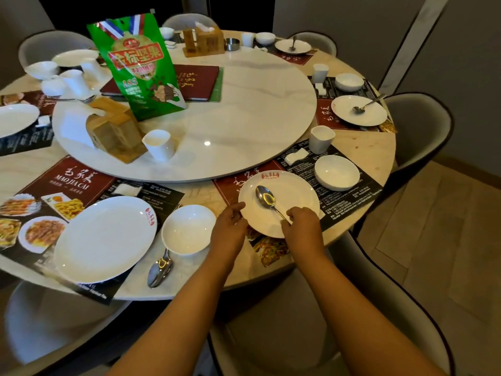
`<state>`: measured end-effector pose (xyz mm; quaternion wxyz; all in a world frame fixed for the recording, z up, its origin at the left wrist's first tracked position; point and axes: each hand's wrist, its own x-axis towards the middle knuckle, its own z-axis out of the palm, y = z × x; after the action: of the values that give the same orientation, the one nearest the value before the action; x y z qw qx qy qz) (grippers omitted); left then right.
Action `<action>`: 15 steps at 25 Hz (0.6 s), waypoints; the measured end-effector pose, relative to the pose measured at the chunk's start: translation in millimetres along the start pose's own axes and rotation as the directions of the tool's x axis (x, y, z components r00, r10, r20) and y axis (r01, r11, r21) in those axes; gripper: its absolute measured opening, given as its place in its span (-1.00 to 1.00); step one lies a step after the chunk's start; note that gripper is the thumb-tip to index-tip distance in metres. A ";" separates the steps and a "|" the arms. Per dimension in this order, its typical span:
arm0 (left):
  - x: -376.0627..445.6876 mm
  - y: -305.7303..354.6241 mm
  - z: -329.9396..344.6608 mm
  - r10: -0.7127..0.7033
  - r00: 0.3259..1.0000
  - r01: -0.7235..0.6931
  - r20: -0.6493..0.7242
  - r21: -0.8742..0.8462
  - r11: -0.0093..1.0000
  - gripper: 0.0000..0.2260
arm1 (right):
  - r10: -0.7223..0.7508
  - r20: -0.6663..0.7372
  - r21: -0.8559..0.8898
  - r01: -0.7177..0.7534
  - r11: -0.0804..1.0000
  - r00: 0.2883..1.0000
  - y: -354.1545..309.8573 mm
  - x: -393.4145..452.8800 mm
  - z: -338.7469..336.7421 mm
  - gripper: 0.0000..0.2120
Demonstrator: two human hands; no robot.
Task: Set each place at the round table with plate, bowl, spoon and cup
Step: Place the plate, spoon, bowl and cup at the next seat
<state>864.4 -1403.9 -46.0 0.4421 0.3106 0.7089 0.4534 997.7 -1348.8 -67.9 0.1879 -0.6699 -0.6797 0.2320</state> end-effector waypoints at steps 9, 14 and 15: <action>4.8 -10.6 -149.9 0.067 0.935 -0.075 -0.347 -0.010 0.997 -0.79 | -0.175 0.098 0.365 0.128 0.922 0.980 -145.6 -50.8 47.8 -0.82; 25.0 -49.6 -247.9 0.067 0.903 0.000 -0.424 0.157 0.988 -0.70 | -0.121 0.130 0.305 0.077 0.949 0.984 -204.4 -90.9 110.6 -0.79; 30.1 -58.2 -262.3 0.088 0.894 0.000 -0.439 0.196 0.981 -0.70 | -0.128 0.130 0.250 0.092 0.964 0.983 -209.9 -98.1 121.6 -0.76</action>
<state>611.3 -1498.2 -57.8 0.2259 0.2555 0.8239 0.4525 759.0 -1453.4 -43.4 0.2312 -0.5843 -0.6942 0.3510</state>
